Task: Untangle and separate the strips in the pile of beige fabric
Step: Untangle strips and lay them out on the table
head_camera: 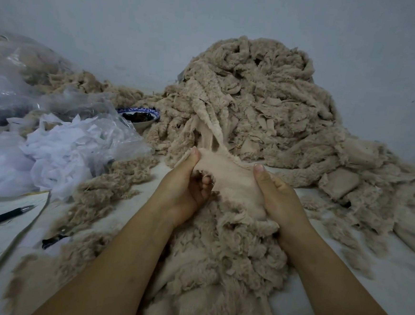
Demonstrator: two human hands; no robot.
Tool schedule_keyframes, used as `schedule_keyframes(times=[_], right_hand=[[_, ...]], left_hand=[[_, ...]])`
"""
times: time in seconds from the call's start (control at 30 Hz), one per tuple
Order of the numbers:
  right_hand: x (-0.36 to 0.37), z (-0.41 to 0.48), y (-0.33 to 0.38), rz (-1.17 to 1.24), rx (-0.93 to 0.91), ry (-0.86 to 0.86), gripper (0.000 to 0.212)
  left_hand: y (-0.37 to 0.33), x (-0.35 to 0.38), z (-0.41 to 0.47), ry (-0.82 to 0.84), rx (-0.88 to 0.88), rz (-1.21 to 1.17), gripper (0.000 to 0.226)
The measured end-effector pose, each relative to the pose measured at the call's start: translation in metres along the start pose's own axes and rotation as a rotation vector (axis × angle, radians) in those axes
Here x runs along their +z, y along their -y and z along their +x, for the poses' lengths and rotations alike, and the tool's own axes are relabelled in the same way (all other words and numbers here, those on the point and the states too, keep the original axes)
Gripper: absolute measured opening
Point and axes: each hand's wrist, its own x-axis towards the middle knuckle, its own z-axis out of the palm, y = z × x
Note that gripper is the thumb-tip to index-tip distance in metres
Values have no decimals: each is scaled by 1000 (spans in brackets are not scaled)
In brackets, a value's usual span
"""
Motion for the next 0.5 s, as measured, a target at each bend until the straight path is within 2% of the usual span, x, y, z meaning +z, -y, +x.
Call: schedule_keyframes(times=[0.07,0.17,0.2,0.27,0.3,0.37,0.43,0.5], right_hand=[[-1,-1,-1,37,8,15,52],[-2,-1,0,205,40,34,48],[-2,0,0,268,52,30,45],[-4,3,1,333,56,19,35],[-5,4,1,345,49,24,29],[-8,7,-1,363,28,53,22],[-9,7,-1,403,10,52,21],[-9,9,-1,447,-14,63,28]], left_hand=[[0,1,-2,45,18,13,30],[5,4,-7,201,3,159,60],[7,5,-11,259,-20,237,63],[12,6,-16,381,-43,440,52],[13,7,-18,417,-47,519,40],[14,8,-19,395,-37,616,23],[12,8,-17,316,-21,566,24],[8,8,-16,264,-27,391,9]])
